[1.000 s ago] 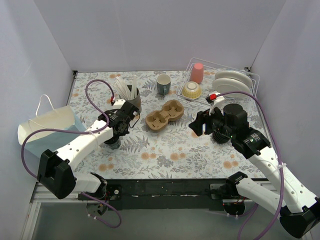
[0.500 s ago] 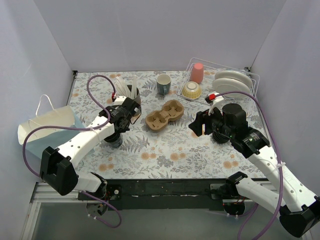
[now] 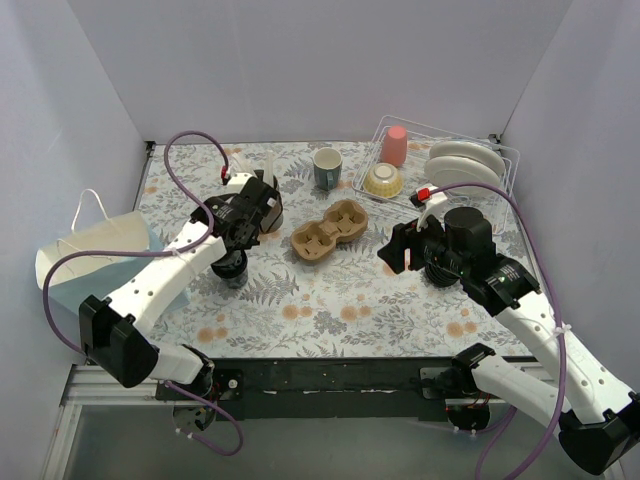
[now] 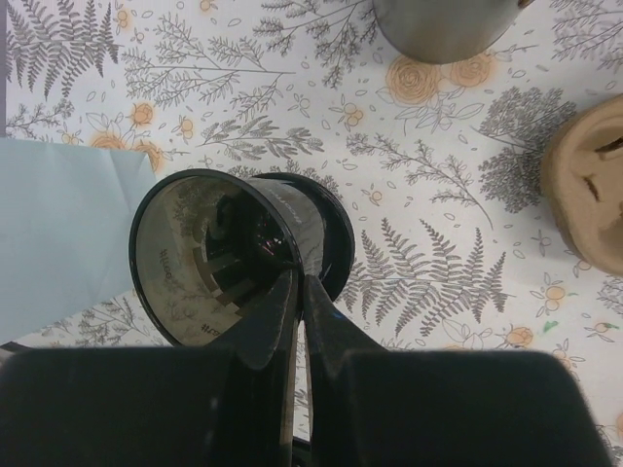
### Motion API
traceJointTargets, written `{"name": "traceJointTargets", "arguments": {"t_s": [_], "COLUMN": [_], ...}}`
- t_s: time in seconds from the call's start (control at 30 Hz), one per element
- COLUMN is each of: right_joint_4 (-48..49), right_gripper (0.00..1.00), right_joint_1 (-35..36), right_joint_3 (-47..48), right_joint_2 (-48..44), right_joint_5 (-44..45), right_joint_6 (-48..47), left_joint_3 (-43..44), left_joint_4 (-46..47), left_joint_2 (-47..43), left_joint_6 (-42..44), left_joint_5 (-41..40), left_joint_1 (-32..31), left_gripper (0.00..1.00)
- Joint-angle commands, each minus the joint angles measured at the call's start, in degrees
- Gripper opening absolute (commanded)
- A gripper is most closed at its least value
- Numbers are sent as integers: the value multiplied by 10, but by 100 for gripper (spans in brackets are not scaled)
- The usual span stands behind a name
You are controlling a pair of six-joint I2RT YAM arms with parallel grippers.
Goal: Pack the takeout coffee
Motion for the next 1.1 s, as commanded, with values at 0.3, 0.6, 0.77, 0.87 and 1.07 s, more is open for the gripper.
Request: {"name": "traceJointTargets", "arguments": {"t_s": [0.3,0.6,0.77,0.87,1.07], "right_joint_4": [5,-11,-19,-21,-29], "right_gripper": [72,71,71,71,71], "right_joint_1": [-1,-1,-1,-1,-1], "right_joint_3": [37,44,48,47,47], "right_joint_2": [-24,-43,-59,-71,-96], "right_joint_5": [-5,19,56,65,126], "right_joint_6": [2,4,9,14,22], "left_joint_3": [113,148,145,111,58], "left_joint_4": [-35,2,19,42,58], "left_joint_2": [-16,-18,-5,0,21], "left_joint_6": [32,67,63,34,-32], "left_joint_5": [21,114,123,121,74], "left_joint_1": [3,-10,-77,-137,-229], "left_gripper": [0,0,0,0,0]}}
